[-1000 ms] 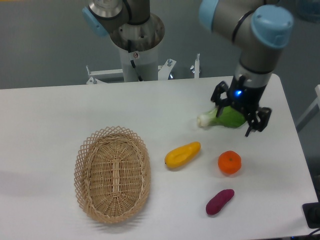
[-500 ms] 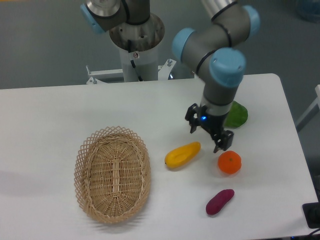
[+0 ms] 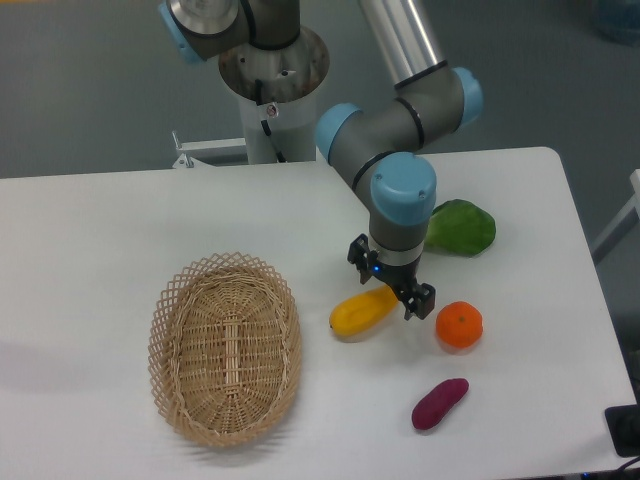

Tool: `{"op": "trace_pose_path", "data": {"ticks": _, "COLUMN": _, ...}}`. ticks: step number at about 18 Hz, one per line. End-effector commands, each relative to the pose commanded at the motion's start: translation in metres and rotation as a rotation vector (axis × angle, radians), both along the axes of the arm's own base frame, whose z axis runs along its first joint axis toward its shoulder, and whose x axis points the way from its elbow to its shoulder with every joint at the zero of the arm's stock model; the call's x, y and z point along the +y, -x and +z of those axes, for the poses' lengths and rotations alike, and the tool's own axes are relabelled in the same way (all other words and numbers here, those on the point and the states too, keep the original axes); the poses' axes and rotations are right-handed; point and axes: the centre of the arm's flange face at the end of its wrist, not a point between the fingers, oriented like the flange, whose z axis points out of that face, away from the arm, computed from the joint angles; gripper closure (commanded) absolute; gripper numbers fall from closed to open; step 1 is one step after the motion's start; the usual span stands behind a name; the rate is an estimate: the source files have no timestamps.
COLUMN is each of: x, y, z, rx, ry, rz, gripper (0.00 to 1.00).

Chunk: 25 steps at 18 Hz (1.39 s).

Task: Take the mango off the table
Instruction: 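Lower the gripper onto the yellow mango and close around it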

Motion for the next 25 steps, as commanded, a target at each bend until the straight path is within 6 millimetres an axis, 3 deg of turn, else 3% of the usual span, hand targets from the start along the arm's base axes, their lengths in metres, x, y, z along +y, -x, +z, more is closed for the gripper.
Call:
{"op": "trace_pose_path", "data": {"ticks": 12, "x": -0.002, "y": -0.004, "z": -0.017, "rx": 0.033, "ry": 0.054, "rz": -0.011, "gripper": 0.00}}
{"op": "trace_pose_path", "data": {"ticks": 13, "x": -0.002, "y": -0.004, "z": -0.016, "rx": 0.040, "ry": 0.049, "rz": -0.009, "gripper": 0.12}}
{"op": "trace_pose_path", "data": {"ticks": 14, "x": -0.001, "y": -0.004, "z": -0.016, "rx": 0.043, "ry": 0.046, "rz": -0.007, "gripper": 0.32}}
{"op": "trace_pose_path", "data": {"ticks": 15, "x": -0.001, "y": -0.004, "z": -0.016, "rx": 0.043, "ry": 0.046, "rz": -0.006, "gripper": 0.44}}
{"op": "trace_pose_path", "data": {"ticks": 20, "x": 0.001, "y": -0.002, "z": -0.013, "rx": 0.050, "ry": 0.039, "rz": -0.006, "gripper": 0.67}}
{"op": "trace_pose_path", "data": {"ticks": 25, "x": 0.001, "y": 0.000, "z": -0.005, "rx": 0.062, "ry": 0.031, "rz": -0.017, "gripper": 0.74}}
